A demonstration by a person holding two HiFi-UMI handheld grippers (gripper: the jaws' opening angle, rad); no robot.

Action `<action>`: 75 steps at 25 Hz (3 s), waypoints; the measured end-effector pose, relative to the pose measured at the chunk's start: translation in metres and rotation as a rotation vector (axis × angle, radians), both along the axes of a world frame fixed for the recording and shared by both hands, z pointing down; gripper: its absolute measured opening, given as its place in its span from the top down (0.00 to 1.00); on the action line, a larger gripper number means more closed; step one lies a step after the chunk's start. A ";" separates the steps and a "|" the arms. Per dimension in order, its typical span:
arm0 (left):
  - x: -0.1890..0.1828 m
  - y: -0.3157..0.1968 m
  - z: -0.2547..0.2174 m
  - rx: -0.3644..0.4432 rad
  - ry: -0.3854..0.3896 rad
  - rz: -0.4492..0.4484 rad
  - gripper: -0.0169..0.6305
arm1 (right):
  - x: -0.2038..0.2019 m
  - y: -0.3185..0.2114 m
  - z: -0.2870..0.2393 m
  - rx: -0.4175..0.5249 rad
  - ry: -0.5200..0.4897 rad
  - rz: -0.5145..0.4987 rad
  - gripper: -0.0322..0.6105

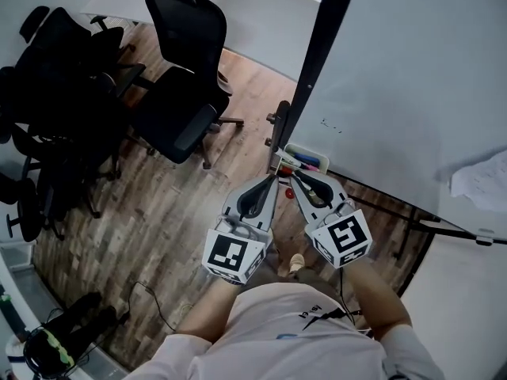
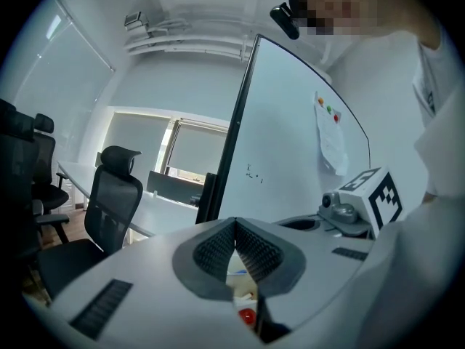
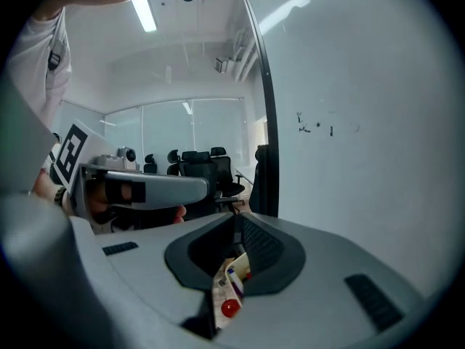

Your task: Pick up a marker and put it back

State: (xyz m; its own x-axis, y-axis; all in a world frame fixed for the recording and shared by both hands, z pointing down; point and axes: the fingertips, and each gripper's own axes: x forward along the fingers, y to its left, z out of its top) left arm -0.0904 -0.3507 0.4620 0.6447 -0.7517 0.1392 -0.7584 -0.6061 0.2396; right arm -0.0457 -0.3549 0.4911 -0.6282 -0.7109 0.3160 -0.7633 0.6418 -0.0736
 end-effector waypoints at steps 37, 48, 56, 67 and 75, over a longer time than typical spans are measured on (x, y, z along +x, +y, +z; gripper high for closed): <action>-0.027 -0.031 0.036 -0.050 0.021 0.001 0.95 | -0.013 -0.058 0.074 -0.005 0.367 0.071 0.84; 0.003 -0.008 0.013 -0.040 0.040 0.027 0.95 | 0.019 -0.042 -0.003 0.111 0.124 0.118 0.84; 0.030 0.032 -0.026 0.005 0.031 0.039 0.96 | 0.042 -0.004 -0.065 0.124 -0.084 0.106 0.84; 0.060 0.097 -0.074 0.061 0.043 0.022 0.96 | 0.073 0.067 -0.127 0.199 -0.175 0.054 0.84; 0.086 0.142 -0.103 0.109 0.051 0.020 0.96 | 0.093 0.116 -0.154 0.234 -0.201 0.016 0.84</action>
